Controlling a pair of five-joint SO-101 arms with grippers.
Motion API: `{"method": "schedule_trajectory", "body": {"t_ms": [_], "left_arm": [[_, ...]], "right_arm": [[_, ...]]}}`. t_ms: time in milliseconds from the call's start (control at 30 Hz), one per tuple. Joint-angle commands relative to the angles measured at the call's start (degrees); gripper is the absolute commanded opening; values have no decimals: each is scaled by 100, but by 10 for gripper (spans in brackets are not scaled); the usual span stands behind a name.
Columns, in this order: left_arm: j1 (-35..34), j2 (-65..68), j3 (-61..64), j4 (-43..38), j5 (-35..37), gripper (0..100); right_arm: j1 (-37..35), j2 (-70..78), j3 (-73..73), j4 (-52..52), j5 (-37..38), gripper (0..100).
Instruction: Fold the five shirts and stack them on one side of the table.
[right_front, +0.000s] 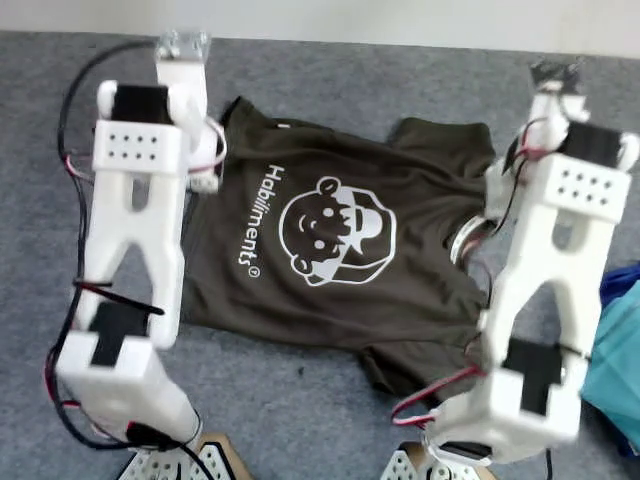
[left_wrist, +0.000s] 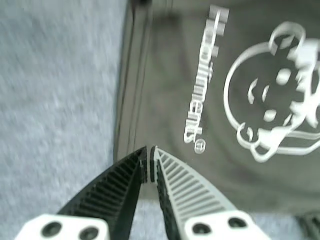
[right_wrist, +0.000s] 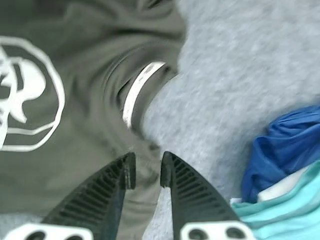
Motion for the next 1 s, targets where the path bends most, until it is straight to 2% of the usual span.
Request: {"method": "schedule_trajectory", "body": {"t_ms": [0, 133, 233, 467, 767, 967], "left_arm": [[-207, -1042, 1508, -457, 53, 64], [-295, -2141, 3248, -949, 53, 173], [-312, -3073, 4602, -1486, 70, 226], [-418, -4418, 6853, -2189, 53, 235], [-804, -4092, 7143, -2418, -308, 234], [-787, -3565, 7152, -3095, -308, 232]], "right_arm": [[-57, -1525, 1789, -980, 70, 102], [-57, -3152, 3934, -2158, 79, 104], [-154, -4127, 5130, -2651, 229, 105], [-488, -4936, 6703, -2976, 316, 105], [-479, -4980, 8154, -4163, 554, 105], [-497, -4980, 8646, -4646, 554, 105]]}}
